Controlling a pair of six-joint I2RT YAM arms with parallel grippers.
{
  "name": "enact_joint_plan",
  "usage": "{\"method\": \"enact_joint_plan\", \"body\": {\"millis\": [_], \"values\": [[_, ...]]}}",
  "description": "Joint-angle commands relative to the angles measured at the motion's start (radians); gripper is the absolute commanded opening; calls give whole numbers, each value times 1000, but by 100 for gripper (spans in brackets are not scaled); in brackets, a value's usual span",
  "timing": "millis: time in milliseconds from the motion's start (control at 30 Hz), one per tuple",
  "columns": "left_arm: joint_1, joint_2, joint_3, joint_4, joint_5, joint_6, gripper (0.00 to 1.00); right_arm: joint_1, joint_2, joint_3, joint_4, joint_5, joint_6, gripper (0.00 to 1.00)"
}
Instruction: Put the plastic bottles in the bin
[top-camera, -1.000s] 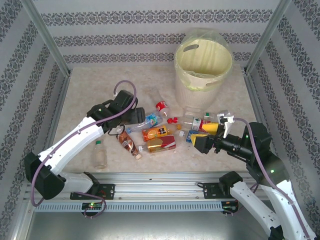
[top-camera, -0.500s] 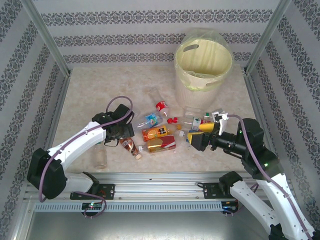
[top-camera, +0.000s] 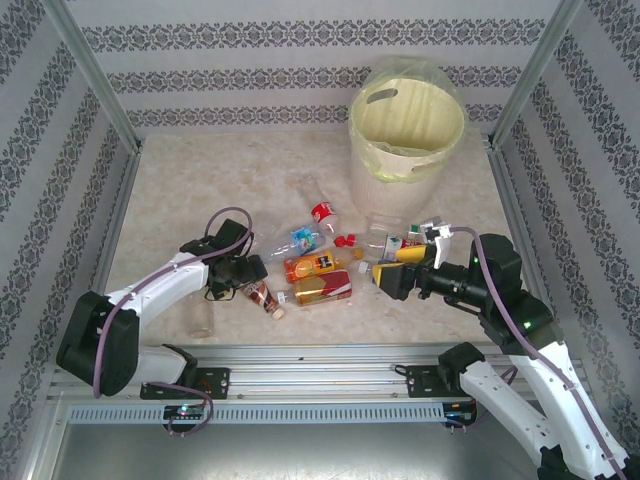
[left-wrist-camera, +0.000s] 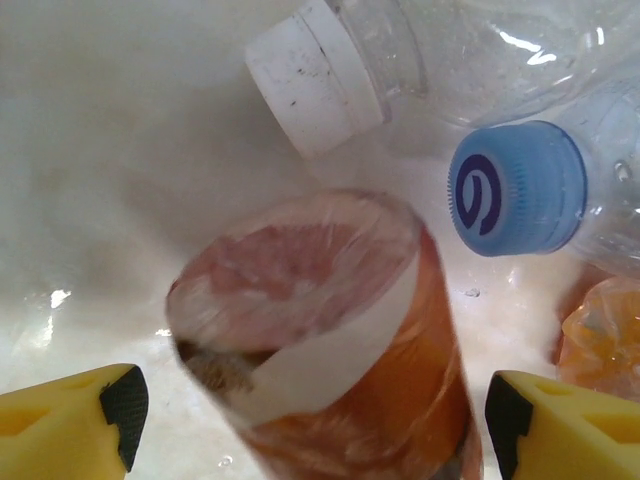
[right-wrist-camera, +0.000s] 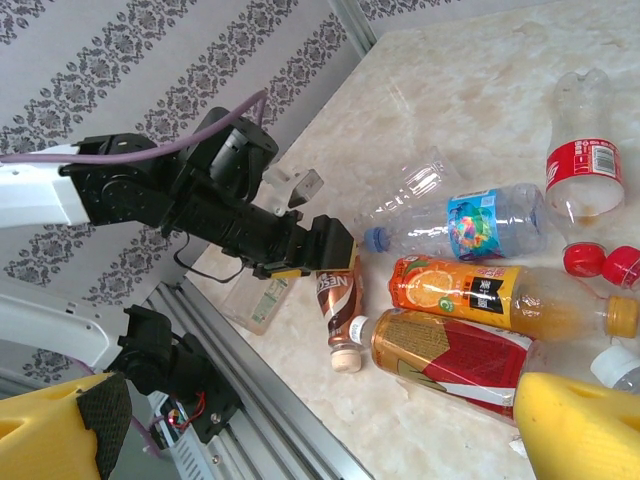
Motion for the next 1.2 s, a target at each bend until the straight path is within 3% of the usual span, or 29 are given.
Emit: {"method": "enact_joint_plan", "body": {"millis": [0, 133, 533, 900, 1167], "values": [[21, 18, -29, 99, 42, -18, 88, 13, 0, -11, 21, -16, 7, 98], [34, 33, -52, 146, 68, -17, 84, 16, 0, -17, 26, -13, 13, 98], [51, -16, -42, 151, 96, 19, 56, 21, 41, -81, 94, 1, 51, 98], [50, -147, 29, 227, 231, 56, 56, 73, 203, -153, 242, 29, 210, 97], [49, -175, 44, 429, 357, -4, 55, 233, 427, -95, 345, 89, 267, 87]]}}
